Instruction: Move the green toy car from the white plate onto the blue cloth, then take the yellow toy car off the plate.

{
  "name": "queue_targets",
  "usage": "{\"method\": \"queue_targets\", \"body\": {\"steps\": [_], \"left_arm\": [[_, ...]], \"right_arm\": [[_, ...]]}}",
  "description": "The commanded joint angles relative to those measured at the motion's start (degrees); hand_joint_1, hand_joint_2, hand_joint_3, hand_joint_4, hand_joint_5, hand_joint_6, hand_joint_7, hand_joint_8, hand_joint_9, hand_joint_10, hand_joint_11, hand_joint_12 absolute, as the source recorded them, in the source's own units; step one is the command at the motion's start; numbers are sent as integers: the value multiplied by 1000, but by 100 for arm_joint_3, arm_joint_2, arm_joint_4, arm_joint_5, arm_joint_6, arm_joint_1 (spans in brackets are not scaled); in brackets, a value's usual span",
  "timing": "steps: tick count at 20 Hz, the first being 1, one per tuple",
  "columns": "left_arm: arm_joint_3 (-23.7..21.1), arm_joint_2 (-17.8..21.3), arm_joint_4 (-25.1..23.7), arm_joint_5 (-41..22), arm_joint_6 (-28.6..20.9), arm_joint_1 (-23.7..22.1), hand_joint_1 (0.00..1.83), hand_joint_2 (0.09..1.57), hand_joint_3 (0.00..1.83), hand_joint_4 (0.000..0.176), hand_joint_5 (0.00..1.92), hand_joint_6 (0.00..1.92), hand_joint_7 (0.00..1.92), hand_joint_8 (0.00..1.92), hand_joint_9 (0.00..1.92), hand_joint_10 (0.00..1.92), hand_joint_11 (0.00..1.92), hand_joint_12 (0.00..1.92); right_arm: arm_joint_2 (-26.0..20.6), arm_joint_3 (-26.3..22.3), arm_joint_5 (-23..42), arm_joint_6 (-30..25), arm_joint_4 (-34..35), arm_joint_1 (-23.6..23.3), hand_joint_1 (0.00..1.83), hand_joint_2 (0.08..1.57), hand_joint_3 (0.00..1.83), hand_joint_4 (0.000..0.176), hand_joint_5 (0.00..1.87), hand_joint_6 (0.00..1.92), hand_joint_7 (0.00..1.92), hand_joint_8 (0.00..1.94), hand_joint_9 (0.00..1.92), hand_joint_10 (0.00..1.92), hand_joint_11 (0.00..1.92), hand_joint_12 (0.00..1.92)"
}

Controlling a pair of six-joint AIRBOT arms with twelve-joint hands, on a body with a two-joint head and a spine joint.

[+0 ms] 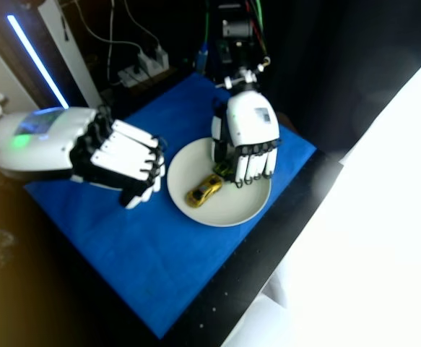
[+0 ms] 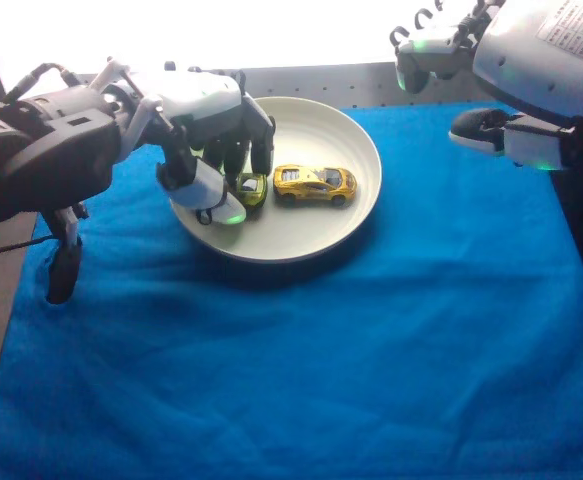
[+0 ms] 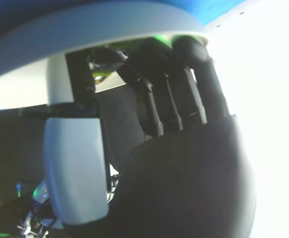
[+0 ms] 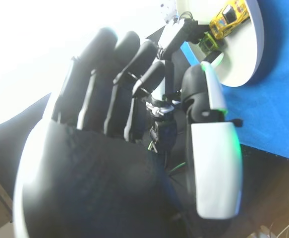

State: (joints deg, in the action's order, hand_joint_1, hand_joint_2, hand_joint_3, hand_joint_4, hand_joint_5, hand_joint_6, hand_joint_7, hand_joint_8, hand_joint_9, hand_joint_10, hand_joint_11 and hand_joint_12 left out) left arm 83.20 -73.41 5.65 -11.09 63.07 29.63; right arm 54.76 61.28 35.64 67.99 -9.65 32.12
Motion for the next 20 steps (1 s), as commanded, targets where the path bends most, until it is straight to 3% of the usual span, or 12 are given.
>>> {"method": "queue_targets", "body": {"steps": [1,3,5,6,8,11,12,16,17,18,19,20], "left_arm": [[-40,75,1,-736,0,-51,1341,1224,1,0,749,1165,792,1392,665,1600,423,1844],[-149,183,2,-886,1,-66,1335,1196,0,0,795,1070,860,1344,721,1572,513,1905],[-255,281,2,-1026,1,-70,1342,1213,3,0,766,1275,843,1286,639,1563,266,1920],[-320,337,2,-1101,1,-70,1347,1198,0,0,784,1329,855,1202,704,1475,424,1886],[-487,477,1,-1279,8,-67,1352,1188,0,0,808,1254,859,1249,726,1445,434,1877],[-1019,878,-1,-1689,266,-7,1224,1211,3,0,853,966,776,1601,790,1878,797,1919],[-1211,1031,-5,-1844,302,48,1227,1205,0,0,880,942,773,1584,654,1730,465,1921],[-1918,1617,-90,-2546,303,350,1173,1209,2,0,830,1186,781,1414,567,1512,236,1921],[-2140,1798,-142,-2750,304,457,1314,1187,0,0,839,1215,836,1225,714,1454,455,1813],[-2320,1950,-185,-2891,304,542,1314,1187,0,0,839,1215,836,1225,714,1454,455,1813],[-2531,2124,-206,-3084,304,666,1230,1177,0,0,850,1118,884,1290,808,1420,670,1790],[-2696,2256,-207,-3267,305,810,1342,1206,2,0,772,1190,793,1353,729,1516,560,1789]], "right_arm": [[13,-25,672,34,65,-62,1169,1083,0,0,565,980,727,961,649,1299,567,1792],[13,-24,672,34,65,-60,1209,1069,0,0,586,991,767,1026,702,1355,632,1802],[14,-24,672,34,65,-46,1135,1164,7,0,764,1198,772,1091,727,1368,671,1763],[14,-24,672,34,65,-41,1124,1187,5,0,795,1247,750,1144,702,1407,644,1796],[14,-24,672,34,65,-37,1124,1186,0,0,820,1232,763,1149,706,1388,639,1775],[12,-24,672,34,65,-33,1125,1181,0,0,832,1216,779,1144,722,1391,654,1785],[12,-24,672,34,65,-27,1137,1166,0,0,862,1172,791,1139,729,1396,655,1789],[10,-26,672,34,85,-11,1123,1177,1,0,839,1204,778,1140,714,1421,644,1811],[10,-26,671,34,91,0,1106,1114,0,0,655,996,751,1089,673,1372,597,1789],[9,-27,671,34,95,4,1106,1114,0,0,655,996,751,1089,673,1372,597,1789],[9,-30,671,34,110,8,1101,1095,0,0,626,916,739,1043,648,1339,558,1782],[8,-31,671,34,123,12,1118,1092,0,0,628,859,770,985,677,1300,596,1748]]}}
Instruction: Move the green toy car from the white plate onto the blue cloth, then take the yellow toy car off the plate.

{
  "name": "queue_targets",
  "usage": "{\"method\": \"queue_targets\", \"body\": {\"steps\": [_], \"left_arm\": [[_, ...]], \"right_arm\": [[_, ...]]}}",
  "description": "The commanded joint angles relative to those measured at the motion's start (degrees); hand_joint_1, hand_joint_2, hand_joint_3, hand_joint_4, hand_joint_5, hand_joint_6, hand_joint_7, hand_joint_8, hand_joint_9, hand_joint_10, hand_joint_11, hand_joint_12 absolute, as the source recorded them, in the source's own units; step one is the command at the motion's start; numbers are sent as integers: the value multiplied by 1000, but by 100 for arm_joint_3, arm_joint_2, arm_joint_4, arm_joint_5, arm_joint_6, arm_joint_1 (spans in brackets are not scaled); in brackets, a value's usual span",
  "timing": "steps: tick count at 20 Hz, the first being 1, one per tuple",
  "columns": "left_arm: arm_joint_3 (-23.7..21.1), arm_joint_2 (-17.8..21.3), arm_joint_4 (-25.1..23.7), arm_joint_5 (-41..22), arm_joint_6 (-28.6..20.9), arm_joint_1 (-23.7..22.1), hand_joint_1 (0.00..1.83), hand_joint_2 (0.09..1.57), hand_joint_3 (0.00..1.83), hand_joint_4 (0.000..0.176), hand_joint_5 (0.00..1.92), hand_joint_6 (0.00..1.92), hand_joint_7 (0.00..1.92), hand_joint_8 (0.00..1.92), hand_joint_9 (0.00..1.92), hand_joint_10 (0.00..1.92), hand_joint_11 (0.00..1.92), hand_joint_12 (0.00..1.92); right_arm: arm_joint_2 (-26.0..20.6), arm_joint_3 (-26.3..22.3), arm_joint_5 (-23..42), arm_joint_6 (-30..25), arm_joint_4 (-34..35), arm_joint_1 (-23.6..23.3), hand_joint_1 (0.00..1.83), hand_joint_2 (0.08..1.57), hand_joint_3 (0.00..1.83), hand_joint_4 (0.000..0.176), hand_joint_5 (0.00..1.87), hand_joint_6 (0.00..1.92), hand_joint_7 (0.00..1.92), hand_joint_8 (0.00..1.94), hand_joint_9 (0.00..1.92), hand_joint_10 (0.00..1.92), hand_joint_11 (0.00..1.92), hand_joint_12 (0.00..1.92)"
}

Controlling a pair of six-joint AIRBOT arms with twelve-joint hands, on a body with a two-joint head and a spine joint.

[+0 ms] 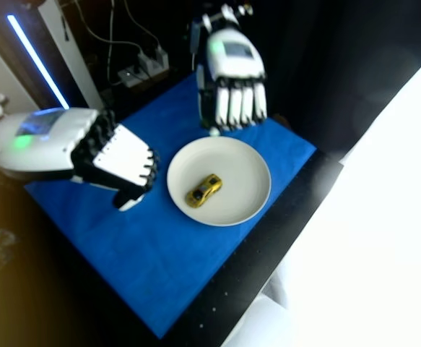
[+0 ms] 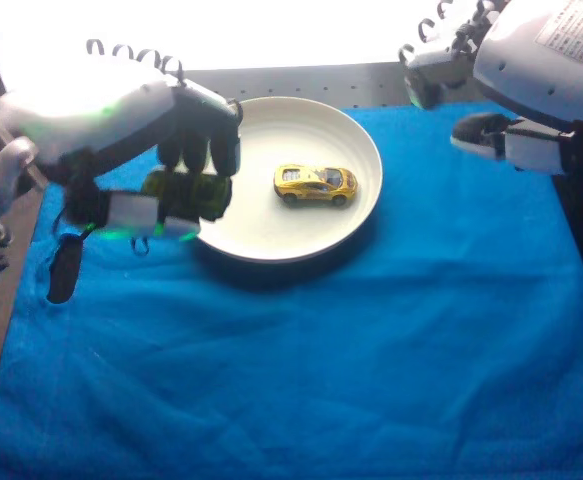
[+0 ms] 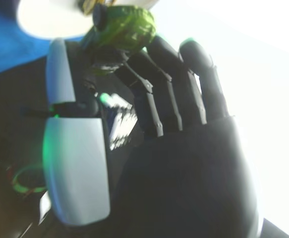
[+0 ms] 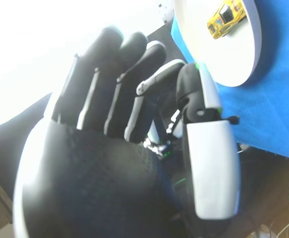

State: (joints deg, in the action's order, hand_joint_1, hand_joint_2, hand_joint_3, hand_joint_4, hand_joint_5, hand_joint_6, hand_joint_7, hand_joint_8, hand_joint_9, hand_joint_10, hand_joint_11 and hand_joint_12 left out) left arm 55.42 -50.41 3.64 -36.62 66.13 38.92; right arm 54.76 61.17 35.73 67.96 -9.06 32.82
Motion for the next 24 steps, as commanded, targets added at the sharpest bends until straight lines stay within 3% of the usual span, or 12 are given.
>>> {"method": "queue_targets", "body": {"steps": [1,2,3,9,11,15,17,18,19,20,22,24], "left_arm": [[-75,78,-5,-904,-1,37,1348,1197,0,0,785,1206,812,1309,743,1473,536,1788],[-182,157,-4,-1008,-1,148,1348,1197,0,0,785,1206,812,1309,743,1473,536,1788],[-348,277,-2,-1144,-1,310,1345,1205,1,0,805,1142,810,1360,679,1534,427,1873],[-1032,724,51,-1465,-3,1130,1184,1188,1,0,823,1157,862,1307,572,1401,362,1815],[-1096,708,204,-1454,-5,1421,1174,1191,2,22,848,1148,819,1315,531,1249,354,1609],[-1103,604,455,-1451,-41,1740,1182,1196,0,0,884,1052,775,1430,499,1361,353,1682],[-1069,562,520,-1434,-41,1760,1153,1215,2,24,834,1187,740,1405,454,1300,254,1637],[-1049,541,542,-1430,-41,1760,979,1206,0,140,793,1261,583,1017,406,1144,180,1579],[-1039,529,568,-1434,-41,1760,928,1215,0,169,763,1306,555,741,386,971,119,1520],[-1038,528,592,-1461,-41,1761,863,1067,0,112,558,420,497,273,292,625,4,1366],[-1031,528,626,-1494,-40,1762,774,998,0,154,505,68,396,26,226,310,0,1112],[-1022,531,669,-1554,-40,1768,744,957,0,123,393,3,263,1,189,139,0,942]], "right_arm": [[8,-20,662,36,69,-54,1133,1090,0,0,629,869,769,988,658,1299,564,1770],[8,-20,662,36,69,-53,1133,1090,0,0,629,869,769,988,658,1299,564,1770],[8,-20,661,36,69,-53,1108,1200,7,0,777,1267,770,1035,677,1340,598,1800],[8,-16,632,37,71,-53,1072,1129,0,0,576,947,713,1068,631,1378,512,1879],[8,-14,613,37,73,-53,1038,1134,0,0,534,991,643,1178,560,1454,439,1909],[8,-14,592,37,87,-54,1032,1143,0,0,531,984,646,1141,563,1447,448,1921],[8,-14,591,37,94,-54,1015,1144,0,0,559,937,683,1099,596,1408,488,1892],[8,-14,591,37,95,-54,1018,1152,2,0,561,880,682,1062,588,1381,466,1876],[8,-14,591,37,96,-54,1019,1149,0,0,586,841,707,1023,612,1352,485,1848],[8,-15,591,37,99,-54,1034,1145,0,0,598,827,703,1011,588,1333,445,1820],[8,-15,591,37,111,-54,1011,1147,0,0,605,838,700,998,613,1334,511,1820],[8,-15,592,37,120,-54,1002,1147,0,0,574,875,647,990,550,1341,477,1837]]}}
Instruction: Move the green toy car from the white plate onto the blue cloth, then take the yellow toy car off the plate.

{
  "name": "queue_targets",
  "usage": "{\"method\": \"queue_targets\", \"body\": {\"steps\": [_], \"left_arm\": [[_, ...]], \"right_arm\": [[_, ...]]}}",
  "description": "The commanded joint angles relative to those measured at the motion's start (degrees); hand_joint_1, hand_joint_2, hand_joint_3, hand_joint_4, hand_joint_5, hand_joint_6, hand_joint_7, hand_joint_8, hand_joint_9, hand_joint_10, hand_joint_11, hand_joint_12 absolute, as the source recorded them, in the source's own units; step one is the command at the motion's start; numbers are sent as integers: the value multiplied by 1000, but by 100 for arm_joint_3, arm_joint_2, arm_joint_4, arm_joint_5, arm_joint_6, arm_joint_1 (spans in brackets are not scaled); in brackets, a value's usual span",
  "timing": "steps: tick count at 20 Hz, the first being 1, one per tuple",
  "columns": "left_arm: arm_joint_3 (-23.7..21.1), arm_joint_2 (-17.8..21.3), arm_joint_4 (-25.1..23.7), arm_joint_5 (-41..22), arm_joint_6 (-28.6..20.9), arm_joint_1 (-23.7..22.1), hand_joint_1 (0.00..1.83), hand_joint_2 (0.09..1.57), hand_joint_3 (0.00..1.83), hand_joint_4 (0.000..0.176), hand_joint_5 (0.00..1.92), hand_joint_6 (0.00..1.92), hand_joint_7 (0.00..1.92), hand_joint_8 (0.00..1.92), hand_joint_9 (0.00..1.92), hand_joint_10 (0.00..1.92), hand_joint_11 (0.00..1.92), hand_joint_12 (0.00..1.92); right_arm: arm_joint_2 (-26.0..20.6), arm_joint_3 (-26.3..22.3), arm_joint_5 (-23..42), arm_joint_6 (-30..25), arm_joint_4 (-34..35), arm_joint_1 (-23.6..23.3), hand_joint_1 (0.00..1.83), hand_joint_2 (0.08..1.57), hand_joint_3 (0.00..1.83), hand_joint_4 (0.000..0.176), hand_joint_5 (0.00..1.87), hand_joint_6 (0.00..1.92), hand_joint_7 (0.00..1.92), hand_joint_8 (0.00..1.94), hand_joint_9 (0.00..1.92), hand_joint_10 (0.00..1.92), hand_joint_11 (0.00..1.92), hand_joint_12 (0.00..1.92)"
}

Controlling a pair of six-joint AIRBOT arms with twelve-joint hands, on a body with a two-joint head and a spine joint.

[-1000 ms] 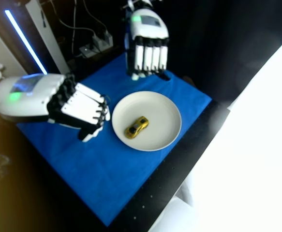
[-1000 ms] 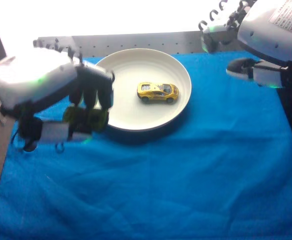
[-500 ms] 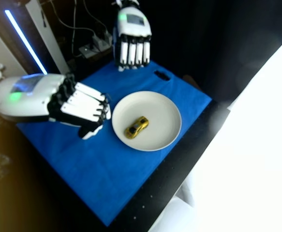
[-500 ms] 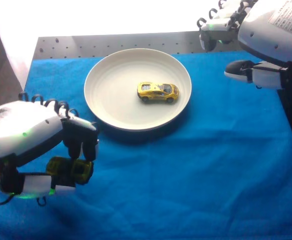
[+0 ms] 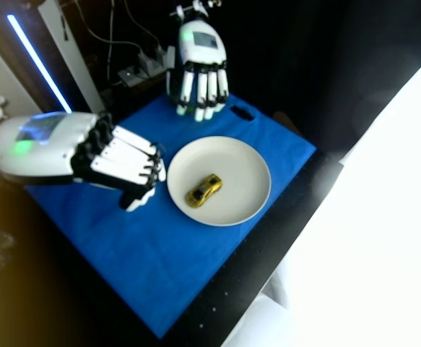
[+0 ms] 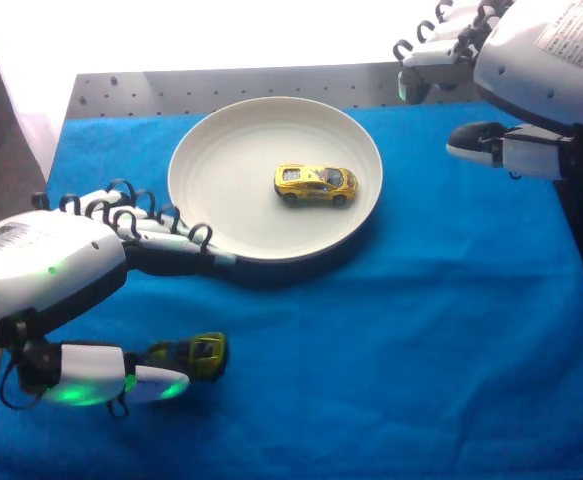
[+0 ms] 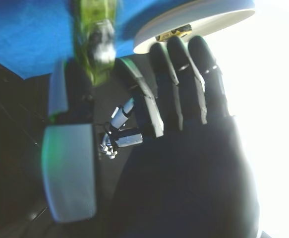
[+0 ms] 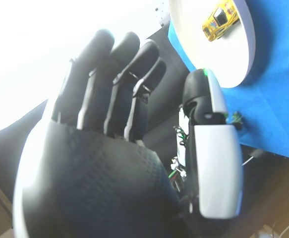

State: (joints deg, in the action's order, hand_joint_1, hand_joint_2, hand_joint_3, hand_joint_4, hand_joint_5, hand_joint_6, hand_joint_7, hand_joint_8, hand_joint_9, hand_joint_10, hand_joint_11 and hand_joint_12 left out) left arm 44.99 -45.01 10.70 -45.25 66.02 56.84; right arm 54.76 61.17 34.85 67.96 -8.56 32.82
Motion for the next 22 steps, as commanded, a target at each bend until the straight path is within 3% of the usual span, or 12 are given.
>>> {"method": "queue_targets", "body": {"steps": [1,3,5,6,7,8,12,13,16,17,18,22], "left_arm": [[24,-8,11,-782,-28,-12,699,947,0,144,358,4,234,2,176,97,0,788],[44,-16,161,-1049,-20,28,660,950,0,156,325,1,216,3,201,56,0,744],[36,-55,443,-1357,263,72,531,1006,3,103,351,3,256,4,263,34,0,893],[-7,-74,611,-1507,564,76,450,1044,14,90,366,7,274,7,276,30,0,906],[-68,-88,799,-1678,892,77,346,1094,16,72,380,7,309,11,284,22,0,777],[-93,-99,925,-1828,1083,78,329,1120,12,68,389,7,332,11,286,15,0,671],[-55,-127,1119,-2128,1089,124,328,1103,0,109,431,12,368,8,321,15,0,908],[-45,-141,1142,-2174,1089,125,348,1089,0,115,455,16,382,9,330,16,0,989],[-36,-168,1166,-2271,1089,126,370,1094,1,111,508,24,426,16,376,27,0,1213],[-36,-170,1178,-2293,1089,126,370,1094,1,111,508,24,426,16,376,27,0,1213],[-36,-173,1188,-2308,1089,128,392,1101,0,90,526,21,450,17,410,39,0,1289],[-33,-197,1200,-2308,1089,135,421,1091,0,98,563,25,478,18,420,44,0,1326]], "right_arm": [[8,-14,679,37,80,-54,1025,1139,0,0,552,898,625,968,513,1323,419,1846],[8,-9,679,37,103,-54,1036,1132,0,0,491,955,591,930,472,1278,354,1816],[20,23,679,37,129,-54,1018,1123,0,0,500,823,569,776,445,1160,307,1741],[46,50,679,37,141,-54,1053,1106,0,0,532,722,580,683,446,1102,288,1714],[84,87,678,37,151,-54,1047,1094,0,0,527,725,563,696,420,1148,293,1726],[136,135,663,37,158,-54,987,1079,0,0,529,629,569,612,434,1056,284,1669],[564,420,450,37,179,-187,1077,1041,0,0,642,360,654,271,491,800,274,1578],[670,500,366,37,179,-221,1094,1025,0,0,677,357,692,244,482,888,288,1653],[969,716,174,36,194,-351,1016,1003,0,0,654,226,722,300,457,1077,257,1744],[1038,773,114,36,194,-422,1016,1003,0,0,654,226,722,300,457,1077,257,1744],[1097,824,71,36,195,-469,972,1013,1,0,684,133,703,321,473,1006,275,1678],[1430,1090,-70,36,250,-620,927,992,0,0,699,153,754,297,564,899,354,1629]]}}
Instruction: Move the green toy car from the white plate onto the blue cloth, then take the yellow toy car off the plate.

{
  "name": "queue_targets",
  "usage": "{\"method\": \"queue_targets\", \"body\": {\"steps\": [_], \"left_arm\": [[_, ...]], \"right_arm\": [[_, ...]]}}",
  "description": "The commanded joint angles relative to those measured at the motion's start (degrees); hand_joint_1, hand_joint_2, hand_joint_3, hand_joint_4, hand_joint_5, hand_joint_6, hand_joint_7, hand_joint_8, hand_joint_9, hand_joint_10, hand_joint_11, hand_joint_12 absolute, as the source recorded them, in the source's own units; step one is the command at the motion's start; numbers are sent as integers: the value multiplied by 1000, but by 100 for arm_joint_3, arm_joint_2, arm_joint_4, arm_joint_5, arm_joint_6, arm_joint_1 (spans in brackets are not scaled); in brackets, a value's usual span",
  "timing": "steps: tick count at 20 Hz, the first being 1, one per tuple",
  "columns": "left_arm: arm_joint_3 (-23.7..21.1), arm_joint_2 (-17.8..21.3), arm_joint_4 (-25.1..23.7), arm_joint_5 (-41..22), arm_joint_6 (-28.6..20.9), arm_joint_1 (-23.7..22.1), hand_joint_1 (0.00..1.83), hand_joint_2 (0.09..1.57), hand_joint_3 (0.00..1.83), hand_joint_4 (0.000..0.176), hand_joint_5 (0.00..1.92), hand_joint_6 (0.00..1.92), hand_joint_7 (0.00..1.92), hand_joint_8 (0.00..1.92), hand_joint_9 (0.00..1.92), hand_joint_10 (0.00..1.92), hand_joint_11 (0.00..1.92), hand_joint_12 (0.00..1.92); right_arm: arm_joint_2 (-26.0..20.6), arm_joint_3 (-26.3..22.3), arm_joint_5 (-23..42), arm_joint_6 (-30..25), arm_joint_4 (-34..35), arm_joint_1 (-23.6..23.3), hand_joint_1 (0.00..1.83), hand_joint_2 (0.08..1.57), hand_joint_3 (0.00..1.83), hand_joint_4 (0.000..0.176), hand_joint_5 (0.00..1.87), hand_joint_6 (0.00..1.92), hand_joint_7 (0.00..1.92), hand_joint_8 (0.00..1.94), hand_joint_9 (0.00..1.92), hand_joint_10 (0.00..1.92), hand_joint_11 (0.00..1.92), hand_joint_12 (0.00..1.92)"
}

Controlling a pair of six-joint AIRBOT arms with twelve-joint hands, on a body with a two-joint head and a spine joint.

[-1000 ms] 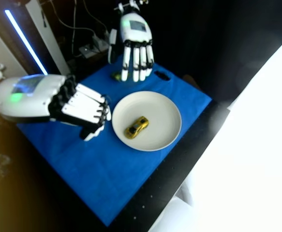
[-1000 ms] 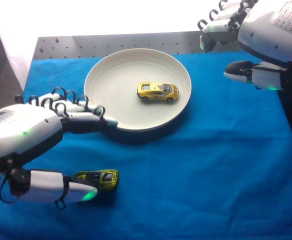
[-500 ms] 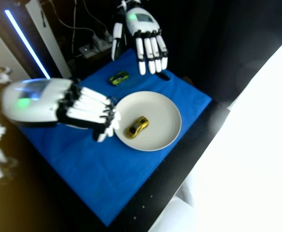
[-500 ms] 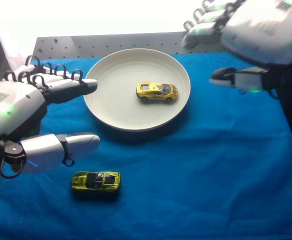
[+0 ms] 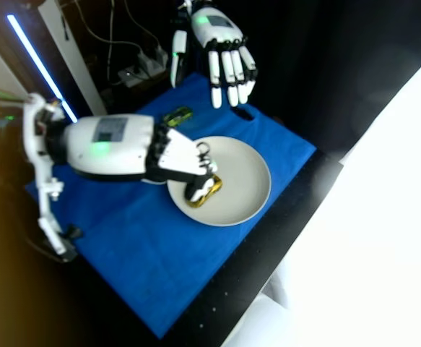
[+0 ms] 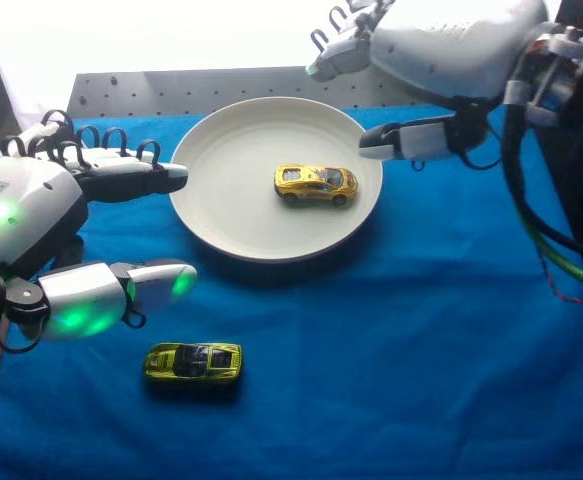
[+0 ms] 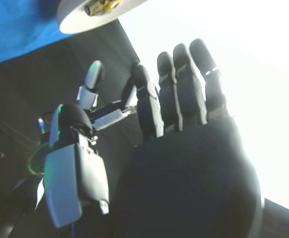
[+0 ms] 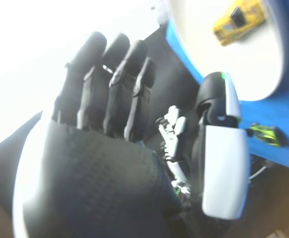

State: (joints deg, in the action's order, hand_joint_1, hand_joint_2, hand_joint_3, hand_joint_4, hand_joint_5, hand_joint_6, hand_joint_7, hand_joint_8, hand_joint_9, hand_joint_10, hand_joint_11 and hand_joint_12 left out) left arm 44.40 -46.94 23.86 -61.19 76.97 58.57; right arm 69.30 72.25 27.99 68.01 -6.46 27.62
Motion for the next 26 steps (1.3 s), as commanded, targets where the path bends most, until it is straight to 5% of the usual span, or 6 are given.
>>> {"method": "queue_targets", "body": {"steps": [1,3,7,16,22,26], "left_arm": [[28,-14,-113,-714,-6,-38,468,1088,0,90,580,28,485,17,422,43,0,1249],[29,-21,-109,-709,-6,-37,479,1061,0,126,601,30,500,18,442,49,0,1119],[33,-37,-102,-713,-6,-37,534,1042,0,106,626,27,517,16,477,65,0,1204],[39,-58,-93,-745,-6,-37,572,1029,0,129,654,22,540,16,481,76,0,1190],[30,-57,-90,-778,-8,-38,606,1030,0,142,680,24,557,16,479,117,0,1332],[25,-57,-89,-811,-8,-38,631,1036,0,115,691,11,557,3,268,594,0,1337]], "right_arm": [[46,36,582,32,60,-108,934,976,0,0,698,108,776,272,599,957,403,1669],[167,129,521,32,113,-111,941,966,0,0,728,30,827,160,702,915,534,1657],[347,290,393,32,179,-111,960,982,0,0,742,1,883,916,916,1434,860,1849],[664,597,224,32,367,-109,884,964,1,0,793,7,672,1138,724,1526,707,1882],[774,634,152,32,368,-108,896,953,0,0,710,0,695,711,625,1282,508,1801],[894,716,91,32,368,-105,896,945,0,0,719,6,756,447,628,1048,467,1642]]}}
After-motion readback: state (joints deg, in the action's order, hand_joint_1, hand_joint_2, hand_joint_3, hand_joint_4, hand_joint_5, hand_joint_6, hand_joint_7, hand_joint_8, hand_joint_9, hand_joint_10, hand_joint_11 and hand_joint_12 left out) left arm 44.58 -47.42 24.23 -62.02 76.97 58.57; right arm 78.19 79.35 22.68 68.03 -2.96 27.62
